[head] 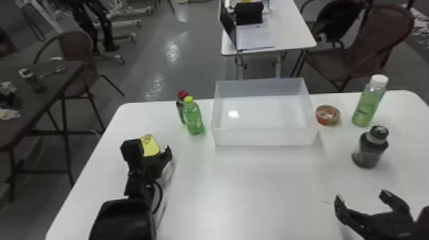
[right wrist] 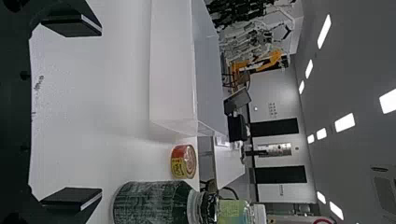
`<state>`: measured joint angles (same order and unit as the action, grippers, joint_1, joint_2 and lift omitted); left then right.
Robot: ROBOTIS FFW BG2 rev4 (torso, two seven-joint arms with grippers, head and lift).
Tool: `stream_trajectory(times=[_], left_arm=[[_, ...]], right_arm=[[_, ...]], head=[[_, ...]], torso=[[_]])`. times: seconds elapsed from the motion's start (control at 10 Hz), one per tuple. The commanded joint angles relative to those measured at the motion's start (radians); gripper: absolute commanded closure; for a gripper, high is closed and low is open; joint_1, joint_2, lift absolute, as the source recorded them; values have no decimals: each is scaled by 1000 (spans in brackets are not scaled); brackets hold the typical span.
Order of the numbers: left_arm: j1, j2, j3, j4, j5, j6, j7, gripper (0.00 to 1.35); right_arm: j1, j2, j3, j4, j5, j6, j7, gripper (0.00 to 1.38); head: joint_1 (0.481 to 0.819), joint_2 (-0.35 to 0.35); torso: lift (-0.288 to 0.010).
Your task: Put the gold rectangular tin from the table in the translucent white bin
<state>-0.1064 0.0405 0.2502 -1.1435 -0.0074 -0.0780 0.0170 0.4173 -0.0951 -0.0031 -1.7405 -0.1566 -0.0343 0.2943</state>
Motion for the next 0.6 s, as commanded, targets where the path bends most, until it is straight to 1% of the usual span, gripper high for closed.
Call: stream_trajectory(times=[0.0,0.1,0.2,0.5], left_arm=[[-4,6,18,1,-51,52,5,335],[-2,7,21,1,-75,83,6,720],[2,7,23,1,-86,103,6,817],[7,6,24,1,-92,83,14,828]], right_arm=[[0,3,0,3,-3,1,3,87],[0,3,-2,6,-6,1,8,87],[0,3,-2,6,-8,1,11,87],[0,5,-2,9,-8,1,14,87]], head=[[695,206],[695,217],[695,226],[695,234]], torso=[[-91],[-91],[-91],[-91]])
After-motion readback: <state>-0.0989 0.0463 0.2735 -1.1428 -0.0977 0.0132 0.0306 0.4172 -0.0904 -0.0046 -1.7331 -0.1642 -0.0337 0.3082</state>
